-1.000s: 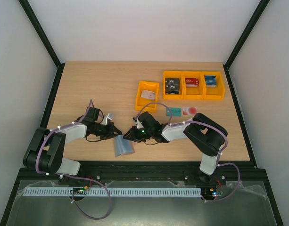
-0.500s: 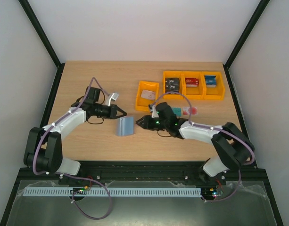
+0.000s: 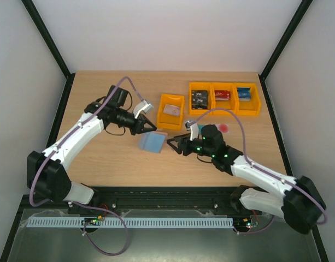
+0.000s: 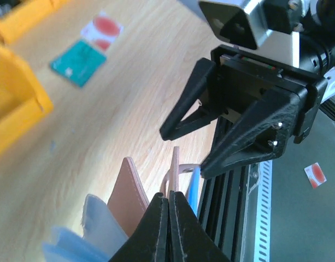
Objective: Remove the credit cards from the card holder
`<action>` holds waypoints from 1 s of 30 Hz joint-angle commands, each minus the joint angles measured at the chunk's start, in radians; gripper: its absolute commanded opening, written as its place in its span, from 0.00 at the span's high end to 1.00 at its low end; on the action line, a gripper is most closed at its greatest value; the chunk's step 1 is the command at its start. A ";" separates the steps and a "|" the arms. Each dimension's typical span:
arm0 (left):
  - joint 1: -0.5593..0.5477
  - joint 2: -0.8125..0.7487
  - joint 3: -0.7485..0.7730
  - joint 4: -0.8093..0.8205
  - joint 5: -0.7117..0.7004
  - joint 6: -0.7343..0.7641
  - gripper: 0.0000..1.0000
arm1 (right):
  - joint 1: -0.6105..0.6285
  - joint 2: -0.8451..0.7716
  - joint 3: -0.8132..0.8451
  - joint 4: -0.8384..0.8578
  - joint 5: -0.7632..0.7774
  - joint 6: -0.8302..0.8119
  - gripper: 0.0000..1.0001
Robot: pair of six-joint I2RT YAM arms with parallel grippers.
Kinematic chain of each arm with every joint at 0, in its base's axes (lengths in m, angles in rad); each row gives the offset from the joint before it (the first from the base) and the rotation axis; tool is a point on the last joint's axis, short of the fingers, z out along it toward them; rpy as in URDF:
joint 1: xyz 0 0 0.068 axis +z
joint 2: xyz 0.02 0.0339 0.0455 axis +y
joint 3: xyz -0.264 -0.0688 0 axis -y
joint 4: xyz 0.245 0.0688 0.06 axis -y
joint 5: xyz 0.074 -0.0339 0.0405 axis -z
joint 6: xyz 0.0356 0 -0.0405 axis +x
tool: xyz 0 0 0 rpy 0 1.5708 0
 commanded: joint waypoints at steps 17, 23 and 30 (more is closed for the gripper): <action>0.003 -0.058 0.405 -0.204 0.087 0.020 0.98 | -0.060 -0.288 0.212 -0.142 -0.250 -0.360 0.33; 0.002 -0.062 0.434 -0.207 0.131 0.001 0.98 | -0.060 -0.193 0.287 -0.165 -0.249 -0.414 0.37; 0.000 -0.064 0.454 -0.229 0.151 0.012 0.98 | -0.060 -0.122 0.308 -0.130 -0.259 -0.404 0.39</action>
